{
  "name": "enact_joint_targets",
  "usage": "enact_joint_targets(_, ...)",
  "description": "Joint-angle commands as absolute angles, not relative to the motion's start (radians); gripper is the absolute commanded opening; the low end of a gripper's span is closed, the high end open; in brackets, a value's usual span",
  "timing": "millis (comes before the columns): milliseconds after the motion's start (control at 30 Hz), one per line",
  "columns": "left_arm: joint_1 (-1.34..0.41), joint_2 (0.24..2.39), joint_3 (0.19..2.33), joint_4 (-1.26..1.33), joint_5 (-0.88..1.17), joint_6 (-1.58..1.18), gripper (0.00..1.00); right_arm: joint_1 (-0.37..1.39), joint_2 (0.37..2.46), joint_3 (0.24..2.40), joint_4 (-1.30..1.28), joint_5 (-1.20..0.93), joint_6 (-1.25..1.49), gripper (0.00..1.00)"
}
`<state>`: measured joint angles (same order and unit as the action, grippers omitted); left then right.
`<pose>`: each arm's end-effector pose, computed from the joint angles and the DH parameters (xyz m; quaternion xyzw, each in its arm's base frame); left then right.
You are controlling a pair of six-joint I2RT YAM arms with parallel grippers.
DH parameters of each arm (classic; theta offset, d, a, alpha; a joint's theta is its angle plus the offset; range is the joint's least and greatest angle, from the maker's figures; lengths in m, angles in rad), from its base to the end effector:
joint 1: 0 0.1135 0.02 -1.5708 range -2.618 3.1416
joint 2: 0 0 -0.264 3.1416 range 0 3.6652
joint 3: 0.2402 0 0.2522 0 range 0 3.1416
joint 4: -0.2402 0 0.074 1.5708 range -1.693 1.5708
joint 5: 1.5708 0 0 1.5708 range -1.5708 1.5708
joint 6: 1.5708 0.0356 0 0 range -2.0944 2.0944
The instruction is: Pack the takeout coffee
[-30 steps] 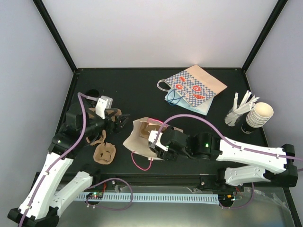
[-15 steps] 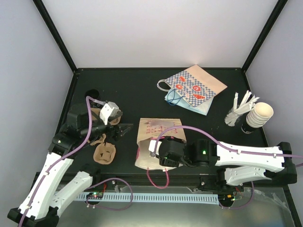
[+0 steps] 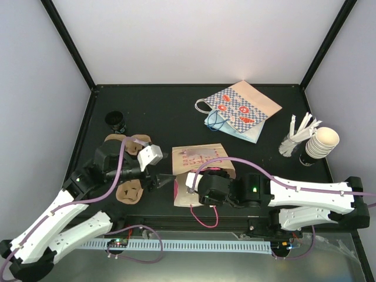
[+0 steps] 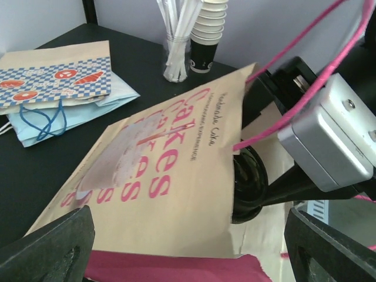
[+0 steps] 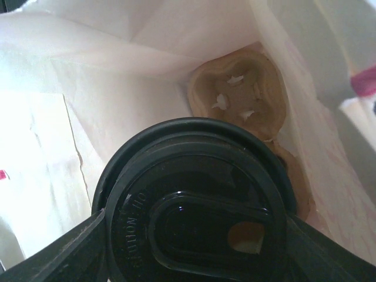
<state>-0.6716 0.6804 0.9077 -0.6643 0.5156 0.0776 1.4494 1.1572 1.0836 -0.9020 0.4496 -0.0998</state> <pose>0.0948 -0.0978 0.3488 0.4259 0.7090 -0.3576 0.4336 0.0423 0.2186 0.3092 -0.6051 0.7118 0.0122 0.3563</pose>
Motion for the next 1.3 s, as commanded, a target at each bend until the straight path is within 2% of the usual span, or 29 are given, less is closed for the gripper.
enact_joint_targets(0, -0.751, 0.683, 0.926, -0.628, 0.370, 0.078, 0.91, 1.462, 1.147, 1.086, -0.843, 0.485, -0.123, 0.44)
enact_joint_targets(200, -0.757, 0.666, 0.918, -0.603, 0.237, -0.008, 0.90, 1.462, 1.114, 1.088, -0.818, 0.448, -0.137, 0.43)
enact_joint_targets(333, -0.684, 0.656, 0.924, -0.620, 0.128, -0.128, 0.97, 1.462, 1.086, 1.078, -0.792, 0.436, -0.144, 0.44)
enact_joint_targets(500, -0.417, 0.704, 0.931, -0.621, 0.336, -0.240, 0.99, 1.462, 1.075, 1.060, -0.750, 0.449, -0.149, 0.44)
enact_joint_targets(700, -0.245, 0.892, 0.966, -0.595, 0.467, -0.347, 0.99, 1.462, 1.052, 1.010, -0.673, 0.528, -0.166, 0.43)
enact_joint_targets(1067, -0.213, 1.353, 1.067, -0.491, 0.656, -0.377, 0.97, 1.462, 1.056, 0.933, -0.491, 0.658, -0.290, 0.43)
enact_joint_targets(1267, -0.215, 1.437, 1.037, -0.399, 0.633, -0.387, 0.96, 1.462, 1.039, 0.862, -0.358, 0.614, -0.400, 0.43)
